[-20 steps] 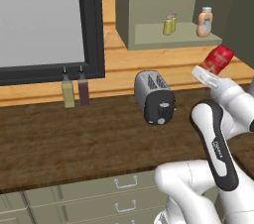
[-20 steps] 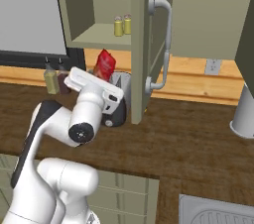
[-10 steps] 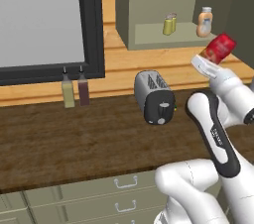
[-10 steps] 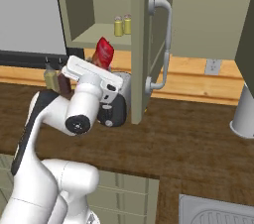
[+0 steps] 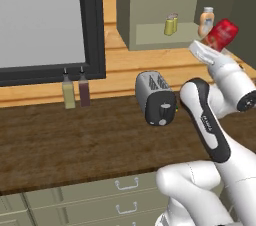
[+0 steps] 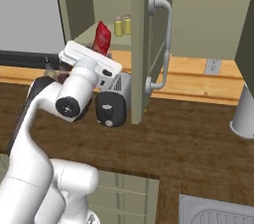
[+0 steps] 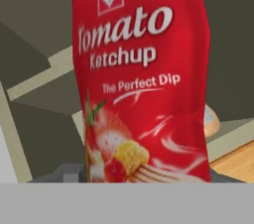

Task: Put the shaker and condiment bottle from the counter next to their counterparts in the cabinet.

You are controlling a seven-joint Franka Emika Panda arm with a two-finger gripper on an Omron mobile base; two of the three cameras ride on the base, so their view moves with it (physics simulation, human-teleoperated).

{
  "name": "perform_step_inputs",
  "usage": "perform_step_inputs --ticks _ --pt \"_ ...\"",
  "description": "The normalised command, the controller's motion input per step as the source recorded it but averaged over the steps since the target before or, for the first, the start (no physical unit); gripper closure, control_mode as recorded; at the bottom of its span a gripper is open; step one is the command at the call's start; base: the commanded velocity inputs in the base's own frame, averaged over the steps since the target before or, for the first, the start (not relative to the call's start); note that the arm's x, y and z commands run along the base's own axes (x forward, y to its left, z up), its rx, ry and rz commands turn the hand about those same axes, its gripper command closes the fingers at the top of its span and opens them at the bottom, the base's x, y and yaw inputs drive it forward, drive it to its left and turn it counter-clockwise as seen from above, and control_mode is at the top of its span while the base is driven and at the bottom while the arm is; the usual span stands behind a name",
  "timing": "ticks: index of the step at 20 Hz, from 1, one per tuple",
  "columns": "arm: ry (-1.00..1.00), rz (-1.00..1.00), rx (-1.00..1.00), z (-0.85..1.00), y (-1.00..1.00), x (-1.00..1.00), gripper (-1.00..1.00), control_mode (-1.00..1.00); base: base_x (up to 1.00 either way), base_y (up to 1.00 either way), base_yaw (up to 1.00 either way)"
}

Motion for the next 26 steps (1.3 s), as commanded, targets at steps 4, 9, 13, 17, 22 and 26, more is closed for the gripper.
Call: perform_step_inputs --ticks 4,9,13,17,22,26 --pt "0.08 -0.04 -0.04 0.13 0.0 0.13 1.0 -1.0 0.0 0.0 0.0" --pt "0.03 0.02 -0.04 0.0 -0.09 0.01 1.0 -1.0 0.0 0.0 0.0" --pt "0.0 0.09 0.0 0.0 -0.23 0.01 1.0 -1.0 0.0 0.0 0.0" --pt "0.0 0.09 0.0 0.0 -0.21 0.03 1.0 -1.0 0.0 0.0 0.0" --pt "0.0 0.03 -0.02 0.0 -0.05 0.0 1.0 -1.0 0.0 0.0 0.0" --pt "0.03 0.0 -0.01 0.0 0.0 0.27 1.0 -1.0 0.0 0.0 0.0"
